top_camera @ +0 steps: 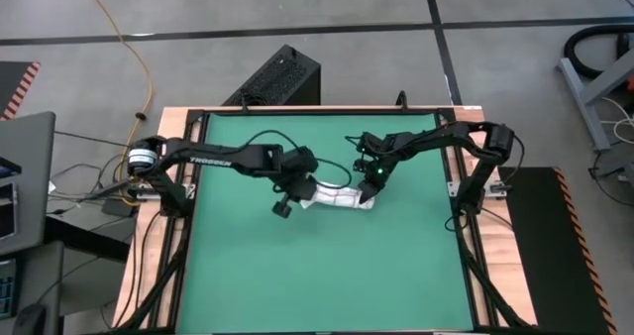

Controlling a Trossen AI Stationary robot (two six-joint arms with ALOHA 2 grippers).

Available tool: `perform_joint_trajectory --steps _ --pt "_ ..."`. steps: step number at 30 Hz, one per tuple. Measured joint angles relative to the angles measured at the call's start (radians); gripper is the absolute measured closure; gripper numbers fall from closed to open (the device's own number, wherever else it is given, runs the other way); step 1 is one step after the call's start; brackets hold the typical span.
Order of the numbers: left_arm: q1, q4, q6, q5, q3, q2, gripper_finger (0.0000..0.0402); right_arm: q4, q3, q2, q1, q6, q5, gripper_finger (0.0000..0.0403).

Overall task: Roll towel into tight, uniform cylinder
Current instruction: Roll the white patterned towel

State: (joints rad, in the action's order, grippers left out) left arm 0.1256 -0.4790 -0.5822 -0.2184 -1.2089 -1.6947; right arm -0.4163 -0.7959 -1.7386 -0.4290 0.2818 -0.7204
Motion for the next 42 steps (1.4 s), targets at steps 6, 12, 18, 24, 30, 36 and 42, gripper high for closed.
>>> perform_joint_trajectory --steps 6,12,18,24,30,36,42 --pt "-0.058 0.095 -0.052 0.036 0.004 -0.005 0.0402 0.003 0.0 -0.001 -0.009 -0.028 -0.021 0.0371" --pt "-0.073 0.108 -0.087 0.176 0.005 -0.05 0.0402 -0.001 0.0 -0.001 -0.029 -0.07 -0.057 0.0371" --pt "-0.043 0.236 -0.003 0.239 0.003 -0.122 0.0402 0.002 0.0 -0.001 -0.03 -0.088 -0.064 0.0371" --pt "-0.009 0.221 0.065 0.249 0.003 -0.203 0.0402 -0.002 0.0 -0.001 -0.031 -0.099 -0.068 0.0371" --pt "0.046 0.205 0.127 0.244 0.002 -0.221 0.0402 -0.038 -0.002 0.0 -0.027 -0.149 -0.065 0.0371" --pt "0.125 0.171 0.191 0.216 0.002 -0.209 0.0402 -0.055 -0.003 0.0 -0.026 -0.171 -0.065 0.0371" --pt "0.166 0.122 0.211 0.145 0.001 -0.222 0.0402 -0.053 -0.002 0.0 -0.026 -0.171 -0.066 0.0371"
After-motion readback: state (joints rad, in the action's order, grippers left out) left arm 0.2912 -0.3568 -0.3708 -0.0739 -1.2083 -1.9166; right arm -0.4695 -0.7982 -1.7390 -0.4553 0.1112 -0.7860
